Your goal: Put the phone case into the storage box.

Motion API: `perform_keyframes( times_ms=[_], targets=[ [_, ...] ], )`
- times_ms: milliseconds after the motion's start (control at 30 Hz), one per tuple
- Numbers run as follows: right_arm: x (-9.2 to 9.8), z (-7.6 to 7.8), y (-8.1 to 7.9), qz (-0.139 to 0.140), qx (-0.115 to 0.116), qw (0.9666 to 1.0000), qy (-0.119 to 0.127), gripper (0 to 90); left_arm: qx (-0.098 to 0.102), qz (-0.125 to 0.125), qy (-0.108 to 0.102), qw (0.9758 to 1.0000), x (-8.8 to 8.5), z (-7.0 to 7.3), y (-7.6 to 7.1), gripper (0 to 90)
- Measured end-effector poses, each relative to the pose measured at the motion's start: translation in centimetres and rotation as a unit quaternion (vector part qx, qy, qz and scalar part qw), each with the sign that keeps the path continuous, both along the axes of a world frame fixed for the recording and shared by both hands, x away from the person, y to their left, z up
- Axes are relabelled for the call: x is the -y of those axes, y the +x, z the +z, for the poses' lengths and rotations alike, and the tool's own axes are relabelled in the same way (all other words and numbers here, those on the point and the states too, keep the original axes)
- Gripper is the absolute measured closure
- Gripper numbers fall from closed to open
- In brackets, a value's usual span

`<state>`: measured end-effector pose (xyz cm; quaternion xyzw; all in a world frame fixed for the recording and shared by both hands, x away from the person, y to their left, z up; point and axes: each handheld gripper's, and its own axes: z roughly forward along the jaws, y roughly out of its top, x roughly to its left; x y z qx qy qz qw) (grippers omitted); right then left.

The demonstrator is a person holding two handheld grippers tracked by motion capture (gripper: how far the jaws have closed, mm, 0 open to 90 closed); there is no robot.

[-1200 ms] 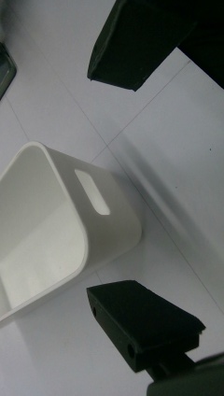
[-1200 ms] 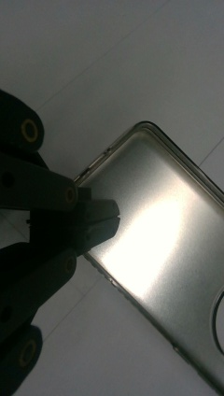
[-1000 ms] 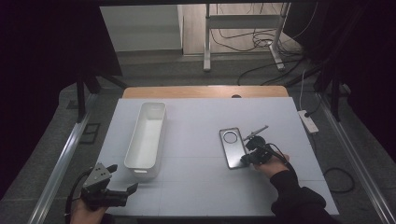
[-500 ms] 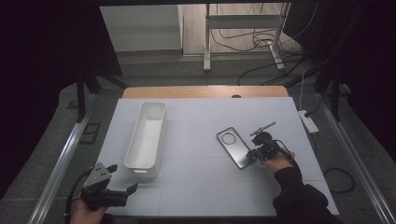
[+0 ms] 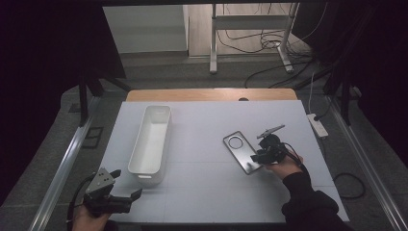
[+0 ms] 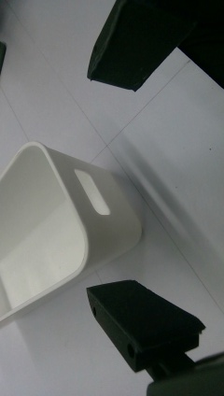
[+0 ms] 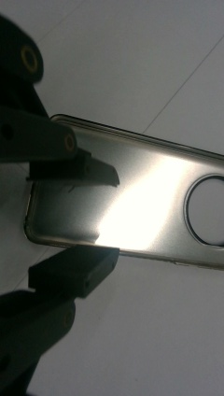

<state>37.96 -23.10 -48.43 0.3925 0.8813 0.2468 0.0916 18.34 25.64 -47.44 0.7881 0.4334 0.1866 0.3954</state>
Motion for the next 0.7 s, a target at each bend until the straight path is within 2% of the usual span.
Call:
perform_keyframes(
  times_ms=[133, 167, 267, 367, 500, 600, 700],
  targets=[
    [0.2, 0.3, 0.3, -0.006, 0.003, 0.9998, 0.021, 35.1, 0.0, 0.0, 0.0, 1.0, 0.0, 0.0, 0.0, 2.4],
    [0.2, 0.5, 0.4, -0.009, 0.003, 0.9995, 0.029, 27.7, 0.0, 0.0, 0.0, 1.0, 0.0, 0.0, 0.0, 2.4],
    [0.0, 0.6, 0.6, -0.013, 0.009, 0.9994, 0.03, 12.2, -0.001, 0.0, 0.001, 1.0, 0.0, 0.0, 0.0, 2.4],
    [-0.2, 0.6, 0.7, -0.016, 0.006, 0.9995, 0.027, 3.2, -0.001, -0.001, 0.001, 1.0, 0.0, 0.0, 0.0, 2.4],
    [-0.2, 0.5, 1.1, -0.013, -0.003, 0.9993, 0.036, 1.5, -0.002, -0.001, 0.002, 1.0, 0.0, 0.0, 0.1, 2.4],
    [-0.1, 0.5, 1.5, -0.02, -0.006, 0.9994, 0.027, 1.6, -0.002, -0.001, 0.003, 1.0, 0.0, 0.0, 0.1, 2.5],
    [0.0, 0.3, 2.0, -0.03, -0.013, 0.9993, 0.017, 7.8, -0.003, -0.001, 0.002, 1.0, 0.0, 0.0, 0.1, 2.5]
  ],
)
